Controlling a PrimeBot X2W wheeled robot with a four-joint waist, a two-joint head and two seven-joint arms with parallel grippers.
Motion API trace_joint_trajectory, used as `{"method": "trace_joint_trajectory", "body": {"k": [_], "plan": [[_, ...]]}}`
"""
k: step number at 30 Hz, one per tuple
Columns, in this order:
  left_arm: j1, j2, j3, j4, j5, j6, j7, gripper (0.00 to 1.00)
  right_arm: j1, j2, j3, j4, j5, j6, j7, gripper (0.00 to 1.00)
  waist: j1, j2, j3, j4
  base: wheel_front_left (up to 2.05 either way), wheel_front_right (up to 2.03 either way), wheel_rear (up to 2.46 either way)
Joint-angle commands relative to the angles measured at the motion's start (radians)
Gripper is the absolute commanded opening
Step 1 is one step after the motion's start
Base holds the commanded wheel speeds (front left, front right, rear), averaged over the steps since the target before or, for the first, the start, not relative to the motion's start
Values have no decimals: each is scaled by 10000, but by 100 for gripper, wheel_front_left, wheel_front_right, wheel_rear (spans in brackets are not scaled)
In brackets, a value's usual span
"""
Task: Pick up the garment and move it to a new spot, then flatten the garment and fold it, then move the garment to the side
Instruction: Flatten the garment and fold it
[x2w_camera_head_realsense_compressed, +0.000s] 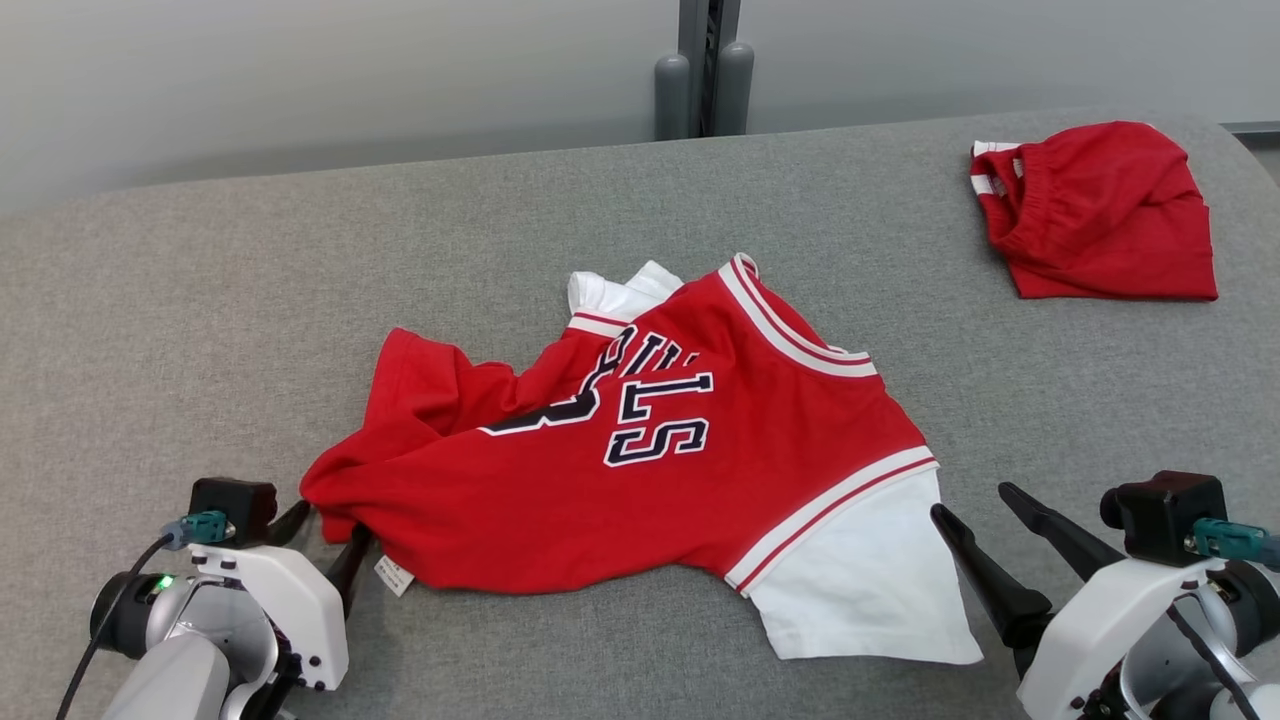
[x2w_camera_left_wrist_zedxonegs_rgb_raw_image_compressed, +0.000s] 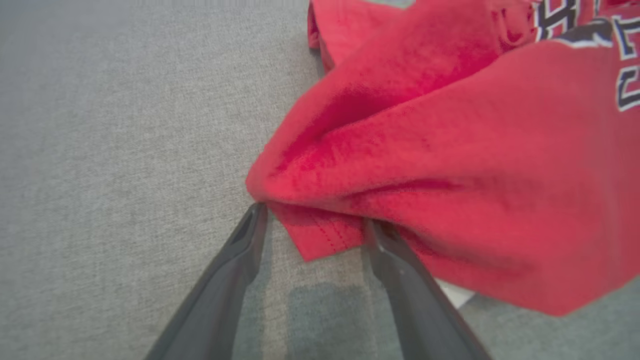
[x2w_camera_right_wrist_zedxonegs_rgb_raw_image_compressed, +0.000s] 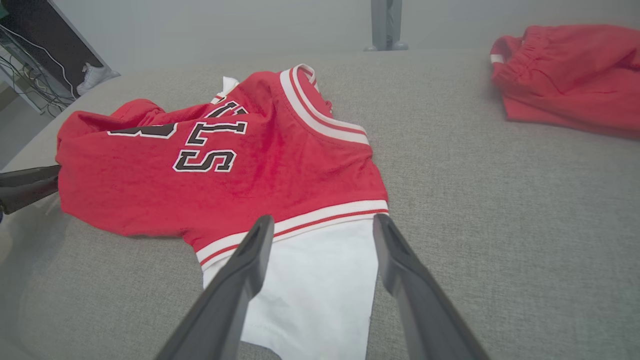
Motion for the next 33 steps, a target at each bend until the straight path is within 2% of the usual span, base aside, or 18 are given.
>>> {"method": "trace_joint_trajectory", "body": {"k": [1,2,3,14,15,16,17,18,29,30,31,33], "plan": [[-25,38,-49,-49,-145,-51,6,47,46,12,-68,89,-91,4,-59,100,0,0,-12,21,0,0,0],[8,58,-111,-67,-228,-65,83,2,55,26,-78,109,-99,4,-70,100,0,0,-26,44,0,0,0],[46,88,-152,-60,-324,-79,183,0,58,45,-81,127,-105,4,-84,100,0,0,-42,67,0,0,0],[85,195,-295,14,-962,-57,415,0,-153,110,112,340,-125,4,-186,100,0,0,-125,216,0,0,0],[85,165,-236,18,-1027,3,393,5,-165,111,111,346,-130,4,-213,100,0,0,-115,216,0,0,0],[105,108,-213,53,-1105,-3,483,47,-170,111,105,355,-140,4,-235,100,0,0,-108,216,0,0,0],[105,108,-213,53,-1105,-3,483,47,-170,111,105,355,-140,4,-235,100,0,0,-108,216,0,0,0],[128,77,-229,63,-1134,-5,529,100,-168,114,104,364,-145,4,-252,100,0,0,-103,213,0,0,0],[-61,-99,-360,427,-1328,121,789,100,-290,150,208,416,-155,4,-315,100,0,0,10,9,0,0,0],[-95,-119,-380,474,-1340,112,782,84,-301,157,213,432,-155,4,-327,100,0,0,18,-8,0,0,0],[-125,-132,-413,502,-1335,98,764,50,-306,164,210,445,-154,4,-334,100,0,0,25,-20,0,0,0],[-165,-156,-443,491,-1361,69,669,0,-298,180,182,473,-162,4,-361,100,0,0,21,-14,0,0,0]]}}
